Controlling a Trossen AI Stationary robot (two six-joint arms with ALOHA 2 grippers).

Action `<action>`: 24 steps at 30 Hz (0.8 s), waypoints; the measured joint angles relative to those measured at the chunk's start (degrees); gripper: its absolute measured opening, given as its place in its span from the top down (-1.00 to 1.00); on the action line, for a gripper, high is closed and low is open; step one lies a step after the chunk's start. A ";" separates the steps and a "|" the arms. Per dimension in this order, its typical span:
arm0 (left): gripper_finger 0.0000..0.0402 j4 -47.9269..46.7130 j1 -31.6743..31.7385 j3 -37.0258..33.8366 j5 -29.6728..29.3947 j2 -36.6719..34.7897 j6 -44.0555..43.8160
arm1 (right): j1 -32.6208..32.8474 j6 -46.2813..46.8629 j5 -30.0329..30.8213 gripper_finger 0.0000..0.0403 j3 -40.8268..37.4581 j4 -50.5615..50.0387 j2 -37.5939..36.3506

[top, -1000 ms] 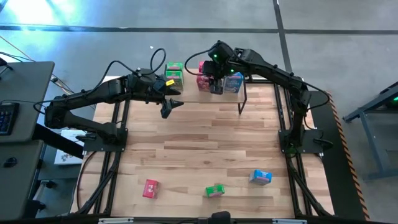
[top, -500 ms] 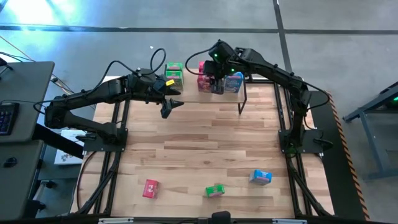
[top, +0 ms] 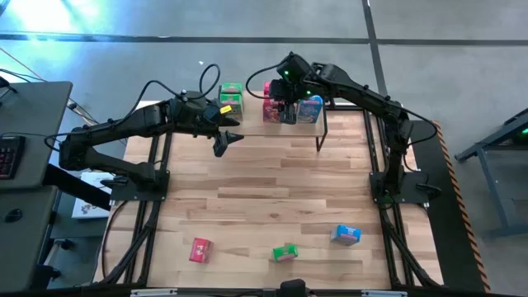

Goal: Stack cereal on shelf
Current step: Put the top red cereal box on the shelf aligned with the other red cereal box, then put the blue cereal box on the shelf aligned with the other blue cereal boxes

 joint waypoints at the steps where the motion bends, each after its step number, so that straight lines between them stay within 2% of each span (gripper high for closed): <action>1: -0.24 0.00 0.00 0.00 -0.01 0.00 0.00 | 0.00 -0.27 0.01 -0.01 0.00 0.07 0.00; 8: -0.24 0.00 0.01 0.00 -0.02 0.00 0.00 | 0.00 -0.39 0.18 -0.01 0.89 -0.72 0.00; 15: -0.24 0.00 0.00 0.00 -0.01 0.00 0.00 | 0.04 0.27 0.20 -0.01 5.55 -2.37 -0.13; 24: -0.24 0.00 0.02 0.00 0.00 0.00 0.00 | 2.47 6.08 -2.31 -0.01 13.42 -13.79 -0.13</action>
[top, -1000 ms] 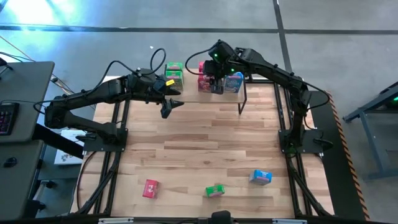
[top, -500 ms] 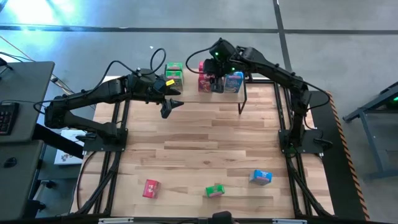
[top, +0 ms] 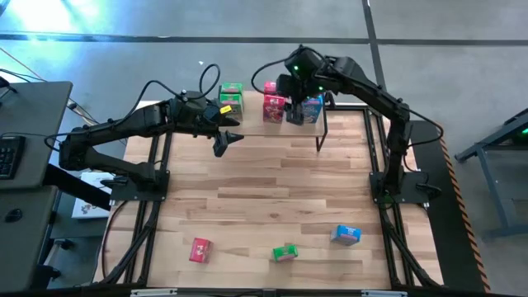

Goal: Stack cereal on shelf
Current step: Put the blue cereal box on the shelf aligned with the other blue cereal boxes

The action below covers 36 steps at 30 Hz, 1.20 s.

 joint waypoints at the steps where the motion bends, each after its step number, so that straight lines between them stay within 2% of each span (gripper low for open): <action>1: -0.24 0.00 0.00 0.00 0.00 0.00 0.00 | 0.73 1.22 -0.06 -0.01 0.69 -1.36 -0.03; 8: -0.24 0.00 -0.02 0.00 0.00 0.00 0.00 | 7.50 10.41 -0.09 -0.01 3.24 -10.06 -0.14; 20: -0.24 0.00 -0.02 0.00 -0.01 0.00 0.00 | 19.75 25.00 0.07 -0.01 3.08 -16.06 -0.48; 26: -0.24 0.00 0.00 0.00 -0.01 0.00 0.00 | 26.30 31.46 3.95 -0.01 3.06 -16.75 -0.58; 30: -0.24 -0.01 -0.01 0.00 0.00 0.00 0.00 | 30.57 34.89 8.69 -0.01 2.44 -16.66 -1.53; 36: -0.24 0.00 -0.01 0.00 0.00 0.00 0.00 | 35.90 44.02 13.64 -0.01 -6.66 -16.76 -6.07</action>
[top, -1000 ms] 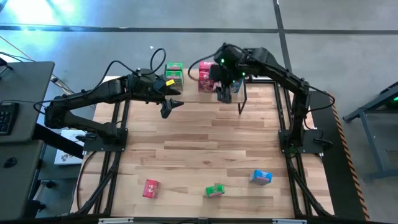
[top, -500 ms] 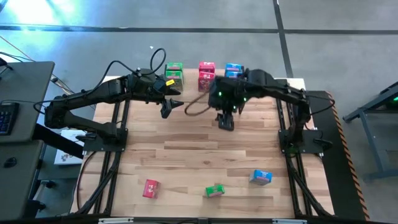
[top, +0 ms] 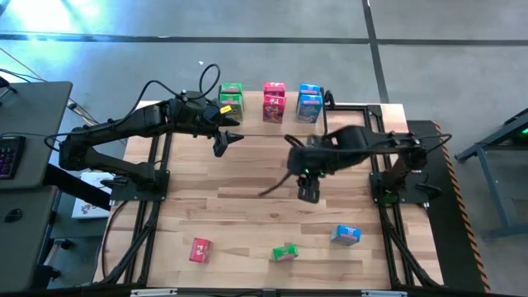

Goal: Stack cereal on shelf
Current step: Put the blue cereal box on the shelf aligned with the other blue cereal boxes

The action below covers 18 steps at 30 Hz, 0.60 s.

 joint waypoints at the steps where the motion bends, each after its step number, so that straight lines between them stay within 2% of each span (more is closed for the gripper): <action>1: -0.24 0.00 0.00 0.00 -0.01 0.00 0.00 | 0.84 1.74 0.39 -0.01 -1.99 0.04 -1.08; 10: -0.24 0.00 -0.01 0.00 -0.02 0.00 0.00 | 9.73 13.58 1.14 -0.01 -20.23 0.76 -11.54; 18: -0.24 0.02 -0.01 0.00 -0.01 0.00 0.00 | 18.41 21.26 1.37 -0.03 -36.91 8.16 -22.99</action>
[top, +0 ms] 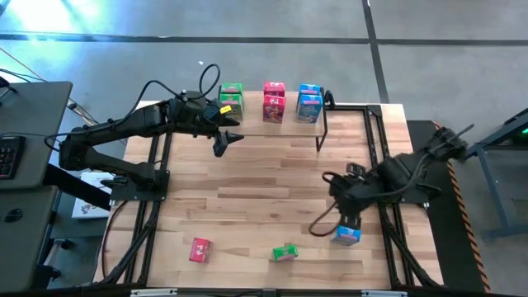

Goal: Stack cereal on shelf
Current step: Put the blue cereal box on the shelf aligned with the other blue cereal boxes

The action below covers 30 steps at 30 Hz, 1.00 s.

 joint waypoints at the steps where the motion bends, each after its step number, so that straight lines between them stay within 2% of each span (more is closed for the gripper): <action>1: -0.24 -0.02 0.01 0.00 0.01 0.00 0.00 | 1.03 0.81 -0.14 -0.06 -2.15 1.57 -1.30; 6: -0.24 -0.02 0.01 0.00 -0.01 0.00 0.00 | 5.84 6.15 -2.44 -0.29 -11.74 7.65 -6.32; 12: -0.24 -0.02 0.00 0.00 0.01 0.00 0.00 | 11.24 11.68 -5.63 -0.47 -18.52 12.23 -7.25; 20: -0.24 -0.02 0.00 0.00 0.00 0.00 0.00 | 17.78 17.54 -2.10 -0.49 -23.24 15.24 -7.25; 30: -0.24 -0.02 0.01 0.00 -0.01 0.00 0.00 | 20.16 19.85 -2.16 -0.49 -29.61 22.43 -7.23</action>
